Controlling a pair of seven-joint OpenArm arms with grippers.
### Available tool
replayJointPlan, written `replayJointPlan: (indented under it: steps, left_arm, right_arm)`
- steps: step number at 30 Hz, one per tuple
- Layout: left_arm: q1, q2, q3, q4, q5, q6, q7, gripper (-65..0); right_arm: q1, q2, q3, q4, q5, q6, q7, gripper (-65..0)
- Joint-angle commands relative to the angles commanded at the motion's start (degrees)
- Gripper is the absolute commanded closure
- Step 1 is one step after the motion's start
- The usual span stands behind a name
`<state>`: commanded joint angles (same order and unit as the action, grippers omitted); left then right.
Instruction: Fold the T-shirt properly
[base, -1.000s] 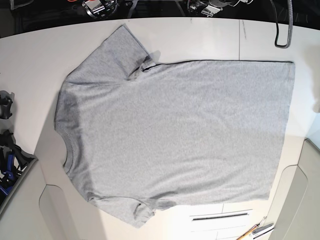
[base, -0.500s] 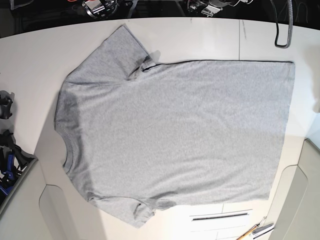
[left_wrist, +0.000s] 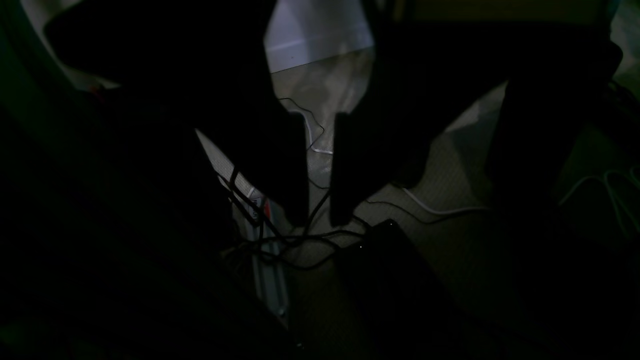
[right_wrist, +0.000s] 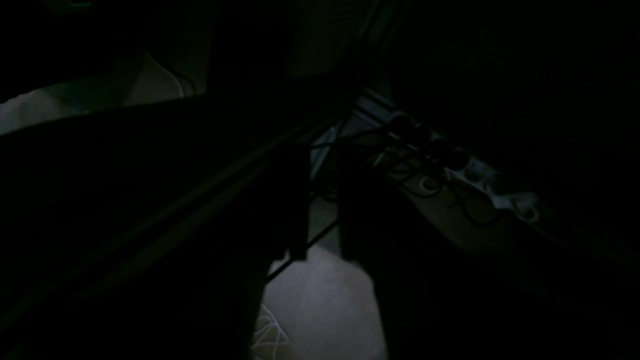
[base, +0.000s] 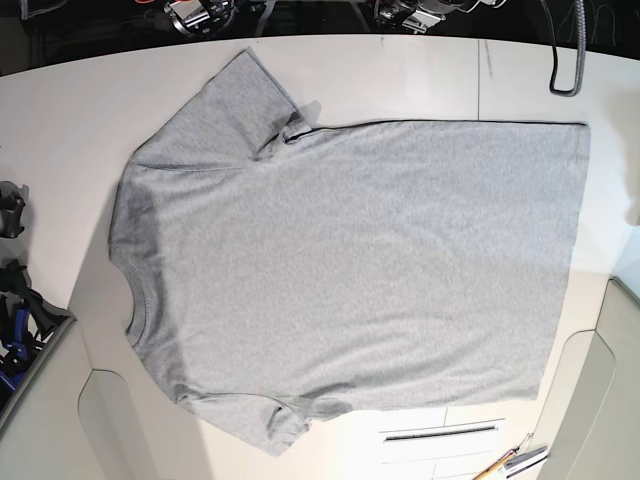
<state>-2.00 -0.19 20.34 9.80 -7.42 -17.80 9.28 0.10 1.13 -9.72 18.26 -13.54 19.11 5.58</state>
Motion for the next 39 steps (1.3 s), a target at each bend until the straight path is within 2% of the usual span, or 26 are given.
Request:
replayJointPlan:
  steps: [5, 11, 16, 19, 20, 23, 24, 27, 31, 39]
  left_arm:
    - [1.51, -1.07, 0.0, 1.64, -0.42, -0.02, -0.02, -11.3]
    - [7.39, -4.85, -0.22, 10.67, -3.41, -0.02, -0.02, -11.3]
    - [13.66, -7.78, -0.66, 18.6, -5.7, -0.02, -0.02, -11.3]
    - [17.25, -8.94, -3.91, 23.71, -5.7, -0.07, -0.02, -11.3]
    - [18.53, -9.18, -5.7, 25.33, -5.68, -0.42, -0.02, -11.3]
    - [22.1, -9.38, -11.85, 29.68, -5.68, -5.42, 0.0, -11.3]
    - [23.17, -9.38, -13.7, 30.82, -5.68, -6.1, 0.22, -11.3]
    - [26.12, -9.4, -17.64, 33.42, -5.68, -6.05, 0.42, -11.3]
    - [29.62, -9.38, -20.02, 36.83, -5.68, -6.05, 0.37, -11.3]
    - [38.23, -10.45, -20.04, 48.46, -6.34, -6.01, 0.42, -11.3]
  right_arm:
    - [-1.31, 0.0, 0.0, 0.0, 0.04, 0.15, 0.02, -9.3]
    - [-3.65, 0.87, 0.0, 0.17, 0.02, 0.33, 0.02, -9.3]
    - [-6.54, 3.67, 0.0, 2.84, 0.07, 3.21, 0.02, -9.3]
    - [-9.75, 5.6, 0.0, 7.89, 0.07, 4.15, 0.02, -9.3]
    - [-10.97, 6.32, 0.0, 9.77, 0.07, 4.96, 0.0, -9.3]
    - [-14.75, 8.35, 0.0, 15.3, 0.31, 7.74, 0.02, -9.3]
    - [-16.11, 8.98, 0.0, 16.98, 1.53, 8.5, 0.02, -9.3]
    - [-19.74, 10.8, 0.0, 21.29, 6.01, 9.73, 0.02, -9.3]
    - [-23.63, 12.46, 0.0, 25.4, 6.51, 9.86, 0.02, -9.3]
    - [-30.6, 13.55, 0.0, 34.34, 6.49, 9.86, 0.0, -9.3]
